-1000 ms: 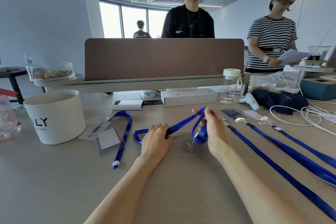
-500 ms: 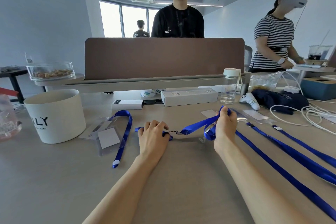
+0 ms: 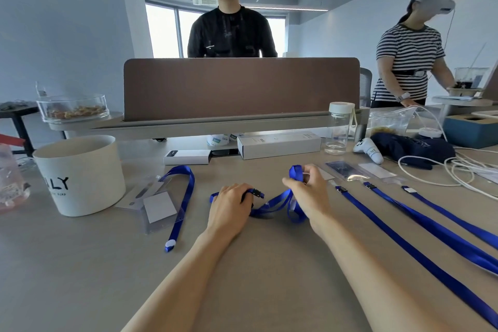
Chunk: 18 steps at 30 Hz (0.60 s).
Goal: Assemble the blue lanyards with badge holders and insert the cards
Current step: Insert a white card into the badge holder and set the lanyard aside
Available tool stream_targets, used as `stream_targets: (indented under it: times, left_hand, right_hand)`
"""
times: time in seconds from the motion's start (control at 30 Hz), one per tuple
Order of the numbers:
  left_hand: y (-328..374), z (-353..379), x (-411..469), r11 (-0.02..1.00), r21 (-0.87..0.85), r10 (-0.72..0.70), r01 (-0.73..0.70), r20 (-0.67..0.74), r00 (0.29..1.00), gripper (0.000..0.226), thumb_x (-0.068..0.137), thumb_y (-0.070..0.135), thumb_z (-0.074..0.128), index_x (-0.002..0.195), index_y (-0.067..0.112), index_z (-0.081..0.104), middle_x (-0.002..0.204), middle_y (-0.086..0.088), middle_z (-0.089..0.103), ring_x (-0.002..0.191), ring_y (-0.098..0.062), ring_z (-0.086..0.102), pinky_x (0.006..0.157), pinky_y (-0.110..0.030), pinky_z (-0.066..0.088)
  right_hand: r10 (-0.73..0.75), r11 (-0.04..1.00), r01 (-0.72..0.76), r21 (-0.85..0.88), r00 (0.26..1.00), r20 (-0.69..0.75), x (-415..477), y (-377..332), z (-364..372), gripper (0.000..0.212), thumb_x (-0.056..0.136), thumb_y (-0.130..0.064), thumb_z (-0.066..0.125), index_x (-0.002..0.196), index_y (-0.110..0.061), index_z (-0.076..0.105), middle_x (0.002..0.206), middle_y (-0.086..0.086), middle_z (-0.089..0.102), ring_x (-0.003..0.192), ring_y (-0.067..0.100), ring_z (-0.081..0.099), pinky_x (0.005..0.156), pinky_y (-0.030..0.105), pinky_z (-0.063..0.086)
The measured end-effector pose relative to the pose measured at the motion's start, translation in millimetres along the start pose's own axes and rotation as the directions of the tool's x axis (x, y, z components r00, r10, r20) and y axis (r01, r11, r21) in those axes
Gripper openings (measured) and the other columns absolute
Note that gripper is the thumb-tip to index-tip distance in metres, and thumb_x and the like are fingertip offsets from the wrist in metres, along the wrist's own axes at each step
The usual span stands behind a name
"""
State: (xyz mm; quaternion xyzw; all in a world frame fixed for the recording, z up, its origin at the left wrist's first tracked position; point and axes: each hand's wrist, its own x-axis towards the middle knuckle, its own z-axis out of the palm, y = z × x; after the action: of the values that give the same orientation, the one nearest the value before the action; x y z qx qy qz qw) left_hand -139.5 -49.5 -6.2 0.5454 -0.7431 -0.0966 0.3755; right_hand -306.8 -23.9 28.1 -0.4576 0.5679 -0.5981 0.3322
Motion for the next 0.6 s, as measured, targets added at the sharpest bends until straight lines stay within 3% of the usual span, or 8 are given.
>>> stream_targets:
  times: [0.13, 0.23, 0.3, 0.37, 0.43, 0.5, 0.53, 0.6]
  left_hand:
    - [-0.8, -5.0, 1.9, 0.955, -0.242, -0.177, 0.172, 0.0, 0.984, 0.027, 0.097, 0.014, 0.039, 0.097, 0.019, 0.066, 0.081, -0.002, 0.066, 0.079, -0.025, 0.063, 0.067, -0.035, 0.049]
    - [0.0, -7.7, 3.1, 0.91, -0.34, -0.264, 0.237, -0.032, 0.964, 0.027, 0.099, 0.014, 0.038, 0.096, 0.013, 0.064, 0.091, -0.008, 0.069, 0.079, -0.023, 0.062, 0.065, -0.029, 0.044]
    - [-2.9, -7.2, 4.8, 0.895, -0.369, -0.296, 0.251, -0.071, 0.953, 0.027, 0.099, 0.015, 0.037, 0.096, 0.013, 0.063, 0.093, -0.007, 0.067, 0.088, -0.027, 0.061, 0.073, -0.033, 0.047]
    - [-7.4, -5.3, 5.9, 0.926, -0.261, -0.315, 0.273, -0.136, 0.939, 0.026, 0.099, 0.018, 0.037, 0.102, 0.015, 0.062, 0.107, -0.005, 0.061, 0.112, -0.031, 0.05, 0.092, -0.041, 0.042]
    - [-9.7, -3.9, 3.4, 0.947, 0.016, -0.312, 0.321, -0.191, 0.931, 0.028, 0.098, 0.025, 0.038, 0.116, 0.021, 0.059, 0.135, -0.006, 0.044, 0.134, -0.03, 0.025, 0.109, -0.045, 0.022]
    - [-11.4, -0.6, -2.9, 0.905, 0.304, -0.268, 0.297, -0.135, 0.954, 0.033, 0.097, 0.032, 0.039, 0.126, 0.025, 0.051, 0.152, -0.009, 0.023, 0.143, -0.032, 0.005, 0.114, -0.048, 0.008]
    - [-13.3, 2.8, -5.9, 0.878, 0.401, -0.252, 0.263, -0.08, 0.964, 0.036, 0.097, 0.036, 0.037, 0.13, 0.025, 0.047, 0.154, -0.01, 0.019, 0.144, -0.035, 0.002, 0.114, -0.05, 0.007]
    - [-17.7, 7.7, -8.2, 0.859, 0.467, -0.248, 0.21, 0.022, 0.969, 0.039, 0.098, 0.039, 0.033, 0.132, 0.024, 0.046, 0.15, -0.01, 0.029, 0.142, -0.036, 0.015, 0.114, -0.052, 0.011]
  right_hand:
    - [-0.029, 0.98, 0.041, -0.194, 0.998, 0.061, -0.1, 4.9, 0.6, 0.019, 0.088, -0.011, 0.06, 0.104, -0.016, 0.052, 0.087, 0.003, 0.057, 0.07, 0.014, 0.05, 0.058, 0.022, 0.04]
    - [-0.036, 0.968, 0.048, -0.247, 0.998, 0.053, 1.3, 7.9, -1.1, 0.013, 0.089, -0.009, 0.054, 0.099, -0.015, 0.051, 0.083, 0.003, 0.053, 0.064, 0.014, 0.045, 0.055, 0.024, 0.036]
    - [-0.045, 0.965, 0.049, -0.259, 0.999, 0.021, 2.2, 7.8, -1.9, 0.011, 0.09, -0.009, 0.049, 0.099, -0.015, 0.05, 0.079, 0.003, 0.05, 0.06, 0.015, 0.042, 0.053, 0.025, 0.034]
    - [-0.07, 0.963, 0.063, -0.262, 0.997, -0.019, 2.7, 6.9, -3.3, 0.011, 0.092, -0.008, 0.045, 0.101, -0.013, 0.049, 0.078, 0.003, 0.049, 0.059, 0.015, 0.041, 0.052, 0.025, 0.033]
    - [-0.093, 0.966, 0.08, -0.248, 0.995, -0.04, 2.8, 6.1, -4.6, 0.014, 0.092, -0.007, 0.043, 0.104, -0.012, 0.049, 0.078, 0.004, 0.048, 0.059, 0.015, 0.04, 0.051, 0.024, 0.032]
    - [-0.097, 0.966, 0.085, -0.245, 0.995, -0.039, 2.7, 5.9, -4.8, 0.014, 0.092, -0.006, 0.043, 0.105, -0.009, 0.049, 0.078, 0.005, 0.047, 0.058, 0.014, 0.039, 0.05, 0.023, 0.031]
    - [-0.095, 0.964, 0.084, -0.252, 0.995, -0.03, 2.3, 5.9, -4.4, 0.014, 0.092, -0.006, 0.043, 0.104, -0.008, 0.049, 0.078, 0.005, 0.046, 0.058, 0.014, 0.038, 0.049, 0.023, 0.031]
    - [-0.084, 0.959, 0.078, -0.273, 0.996, -0.01, 1.3, 6.1, -2.8, 0.011, 0.091, -0.006, 0.043, 0.101, -0.009, 0.048, 0.078, 0.004, 0.047, 0.057, 0.014, 0.039, 0.049, 0.022, 0.03]
